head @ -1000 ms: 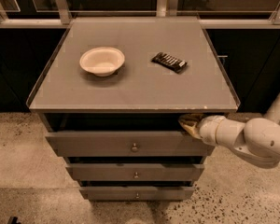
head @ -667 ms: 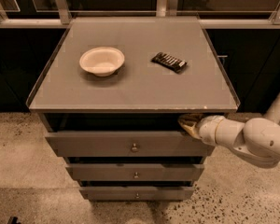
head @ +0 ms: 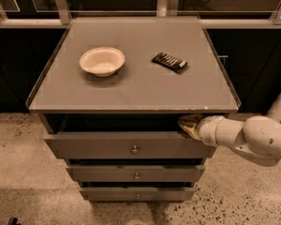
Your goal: Open top drawer
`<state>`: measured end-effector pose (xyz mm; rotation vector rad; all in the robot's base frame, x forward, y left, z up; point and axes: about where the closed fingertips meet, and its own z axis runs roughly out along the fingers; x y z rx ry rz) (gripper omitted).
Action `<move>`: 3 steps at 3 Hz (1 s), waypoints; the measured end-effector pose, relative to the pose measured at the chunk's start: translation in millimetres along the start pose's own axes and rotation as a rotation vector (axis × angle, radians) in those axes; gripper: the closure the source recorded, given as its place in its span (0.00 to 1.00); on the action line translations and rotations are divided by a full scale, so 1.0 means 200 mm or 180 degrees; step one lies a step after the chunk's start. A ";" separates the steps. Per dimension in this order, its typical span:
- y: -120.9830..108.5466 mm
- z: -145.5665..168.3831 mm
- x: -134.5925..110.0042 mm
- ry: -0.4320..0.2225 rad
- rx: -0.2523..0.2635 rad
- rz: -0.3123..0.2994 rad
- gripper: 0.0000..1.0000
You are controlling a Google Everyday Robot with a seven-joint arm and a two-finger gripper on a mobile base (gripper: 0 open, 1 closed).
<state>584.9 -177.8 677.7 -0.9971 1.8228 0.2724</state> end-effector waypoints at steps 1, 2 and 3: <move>0.04 0.00 0.03 0.0128 -0.0144 0.0010 1.00; 0.04 -0.01 0.01 0.0132 -0.0149 0.0008 1.00; 0.07 -0.02 0.04 0.0234 -0.0247 0.0031 1.00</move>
Offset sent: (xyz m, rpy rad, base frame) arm -0.0750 -0.0014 -0.0370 -0.1700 0.4005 0.1747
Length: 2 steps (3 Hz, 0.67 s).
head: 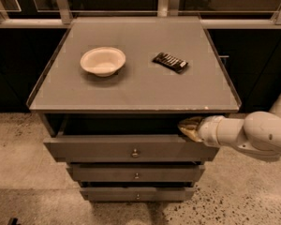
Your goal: Open top drawer
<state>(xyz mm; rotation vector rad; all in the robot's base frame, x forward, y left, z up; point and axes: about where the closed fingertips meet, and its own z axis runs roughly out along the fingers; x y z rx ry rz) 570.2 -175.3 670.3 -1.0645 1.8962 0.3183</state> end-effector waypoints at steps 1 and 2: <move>0.00 -0.01 -0.01 0.0001 -0.0001 0.0000 1.00; 0.03 -0.02 0.00 0.0072 -0.0070 0.0016 1.00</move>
Offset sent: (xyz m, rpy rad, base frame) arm -0.0966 -0.0033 -0.0387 -0.1341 0.3728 0.1328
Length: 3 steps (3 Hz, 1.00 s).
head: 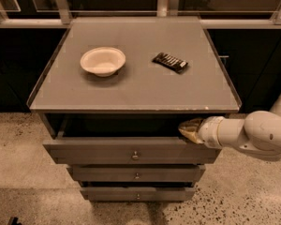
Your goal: Open top drawer
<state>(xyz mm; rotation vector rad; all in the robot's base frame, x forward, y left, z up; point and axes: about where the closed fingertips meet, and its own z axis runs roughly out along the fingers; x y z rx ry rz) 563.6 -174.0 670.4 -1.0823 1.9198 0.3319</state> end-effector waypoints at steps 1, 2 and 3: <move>0.00 0.00 0.00 0.0000 0.0000 0.0000 1.00; 0.05 -0.02 0.02 0.0104 -0.0113 0.0016 1.00; 0.05 -0.02 0.01 0.0103 -0.0113 0.0015 1.00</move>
Offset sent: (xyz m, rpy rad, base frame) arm -0.1089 0.0063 -0.0237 -0.1196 0.3304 0.1486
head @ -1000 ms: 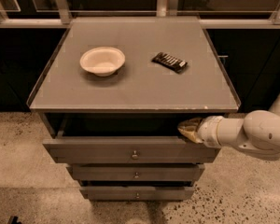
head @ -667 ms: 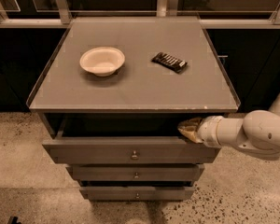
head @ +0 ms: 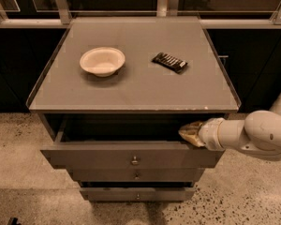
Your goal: Open top drawer
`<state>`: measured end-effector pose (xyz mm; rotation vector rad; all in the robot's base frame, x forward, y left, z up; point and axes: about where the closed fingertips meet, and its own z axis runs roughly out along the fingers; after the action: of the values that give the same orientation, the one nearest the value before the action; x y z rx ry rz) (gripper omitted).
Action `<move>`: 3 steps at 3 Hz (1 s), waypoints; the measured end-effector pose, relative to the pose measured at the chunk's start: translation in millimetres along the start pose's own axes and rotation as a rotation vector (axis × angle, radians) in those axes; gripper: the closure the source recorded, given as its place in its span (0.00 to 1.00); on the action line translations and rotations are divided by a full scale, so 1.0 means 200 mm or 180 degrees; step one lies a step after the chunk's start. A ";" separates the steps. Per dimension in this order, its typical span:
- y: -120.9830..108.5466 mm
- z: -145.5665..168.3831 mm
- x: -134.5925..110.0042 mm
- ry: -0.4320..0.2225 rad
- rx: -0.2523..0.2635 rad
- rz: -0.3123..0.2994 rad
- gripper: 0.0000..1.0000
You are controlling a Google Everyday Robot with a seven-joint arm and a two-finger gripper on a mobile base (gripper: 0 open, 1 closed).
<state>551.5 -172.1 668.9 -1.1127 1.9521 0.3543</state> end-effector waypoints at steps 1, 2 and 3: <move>0.03 0.00 -0.02 -0.0008 -0.0105 -0.0077 1.00; 0.12 -0.05 0.00 -0.0084 -0.0071 0.0012 1.00; 0.12 -0.05 0.00 -0.0084 -0.0071 0.0013 1.00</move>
Offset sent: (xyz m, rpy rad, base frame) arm -0.0828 -0.0158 -0.0050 0.1061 0.0153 -0.0893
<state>526.8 -164.4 671.7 -1.1131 1.9317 0.3918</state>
